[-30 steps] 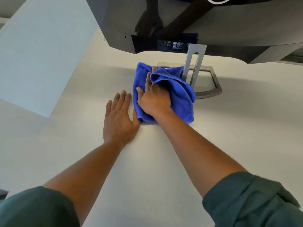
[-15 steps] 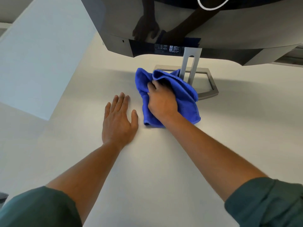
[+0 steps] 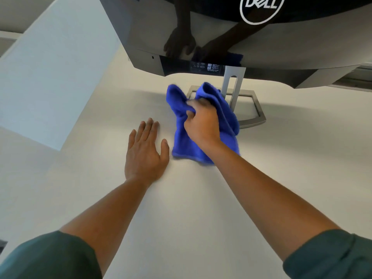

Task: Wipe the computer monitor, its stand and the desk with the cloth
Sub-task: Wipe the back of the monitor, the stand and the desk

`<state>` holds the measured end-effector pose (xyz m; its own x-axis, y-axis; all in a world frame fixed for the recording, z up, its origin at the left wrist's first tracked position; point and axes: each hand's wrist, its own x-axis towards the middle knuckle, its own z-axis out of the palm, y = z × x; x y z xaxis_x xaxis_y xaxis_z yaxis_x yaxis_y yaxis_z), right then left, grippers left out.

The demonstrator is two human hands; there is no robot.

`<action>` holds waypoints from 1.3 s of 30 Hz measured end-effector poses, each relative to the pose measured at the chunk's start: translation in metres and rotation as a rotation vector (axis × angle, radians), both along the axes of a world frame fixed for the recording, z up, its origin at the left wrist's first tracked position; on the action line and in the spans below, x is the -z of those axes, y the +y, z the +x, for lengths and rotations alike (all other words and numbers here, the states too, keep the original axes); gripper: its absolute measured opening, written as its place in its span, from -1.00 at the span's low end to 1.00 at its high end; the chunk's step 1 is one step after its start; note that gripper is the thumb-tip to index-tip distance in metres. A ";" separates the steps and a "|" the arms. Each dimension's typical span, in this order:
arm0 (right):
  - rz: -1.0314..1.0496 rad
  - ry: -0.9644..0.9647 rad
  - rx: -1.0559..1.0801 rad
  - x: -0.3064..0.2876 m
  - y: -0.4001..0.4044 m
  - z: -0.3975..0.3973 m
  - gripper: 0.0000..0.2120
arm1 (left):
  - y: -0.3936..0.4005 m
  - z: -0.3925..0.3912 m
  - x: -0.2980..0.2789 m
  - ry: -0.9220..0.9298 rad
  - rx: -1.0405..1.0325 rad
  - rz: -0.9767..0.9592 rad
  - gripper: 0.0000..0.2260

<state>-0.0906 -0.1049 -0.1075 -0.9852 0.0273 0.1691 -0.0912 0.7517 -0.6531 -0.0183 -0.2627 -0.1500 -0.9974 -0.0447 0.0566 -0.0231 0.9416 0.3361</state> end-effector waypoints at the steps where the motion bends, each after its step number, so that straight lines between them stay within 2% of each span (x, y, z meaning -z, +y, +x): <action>1: -0.126 0.083 0.057 -0.003 -0.005 0.000 -0.78 | 0.000 0.000 0.000 -0.001 0.001 0.000 -0.47; 3: -0.183 0.312 0.100 -0.012 -0.016 0.000 -0.83 | 0.000 0.000 -0.001 -0.005 0.000 -0.001 -0.47; 5: -0.164 0.494 0.039 -0.020 -0.029 -0.004 -0.82 | -0.001 0.000 -0.001 -0.005 0.001 -0.002 -0.46; 8: 0.001 0.703 -0.119 -0.027 -0.042 -0.020 -0.78 | -0.001 -0.002 0.000 -0.009 0.011 -0.013 -0.44; 10: 0.114 0.758 -0.223 -0.031 -0.052 -0.035 -0.75 | -0.001 -0.002 0.001 -0.009 0.008 -0.025 -0.44; 13: 0.298 0.709 -0.274 -0.038 -0.069 -0.058 -0.68 | -0.002 -0.002 0.003 0.001 0.001 -0.028 -0.44; 16: 0.539 0.523 -0.285 -0.029 -0.079 -0.064 -0.59 | -0.002 -0.001 0.004 0.005 0.000 -0.017 -0.44; 18: 0.594 0.400 -0.286 -0.016 -0.081 -0.059 -0.64 | -0.003 -0.002 0.004 0.011 0.000 -0.012 -0.44; 20: 0.573 0.400 -0.275 -0.012 -0.080 -0.052 -0.67 | -0.003 -0.002 0.003 0.014 0.004 -0.008 -0.44; 24: 0.414 0.637 -0.215 -0.035 -0.094 -0.058 -0.68 | -0.003 -0.002 0.004 0.011 0.013 0.003 -0.43; 25: 0.419 0.647 -0.207 -0.041 -0.097 -0.062 -0.68 | -0.002 -0.002 0.004 0.013 0.011 0.003 -0.43; 28: 0.575 0.481 -0.241 -0.041 -0.097 -0.065 -0.68 | -0.002 -0.002 0.003 0.015 0.011 0.003 -0.43; 32: 0.598 0.264 -0.224 -0.014 -0.078 -0.056 -0.72 | -0.004 -0.001 0.004 0.037 0.027 0.025 -0.44; 34: 0.594 0.251 -0.187 -0.013 -0.070 -0.050 -0.74 | -0.004 -0.002 0.004 0.042 0.032 0.030 -0.44; 39: 0.555 0.401 -0.069 -0.020 -0.059 -0.034 -0.67 | -0.002 -0.001 0.004 0.038 0.022 0.024 -0.45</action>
<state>-0.1249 -0.1642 -0.0874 -0.8398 -0.2293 0.4920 -0.3052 0.9490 -0.0786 -0.0197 -0.2650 -0.1536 -0.9953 -0.0241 0.0939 0.0112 0.9335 0.3584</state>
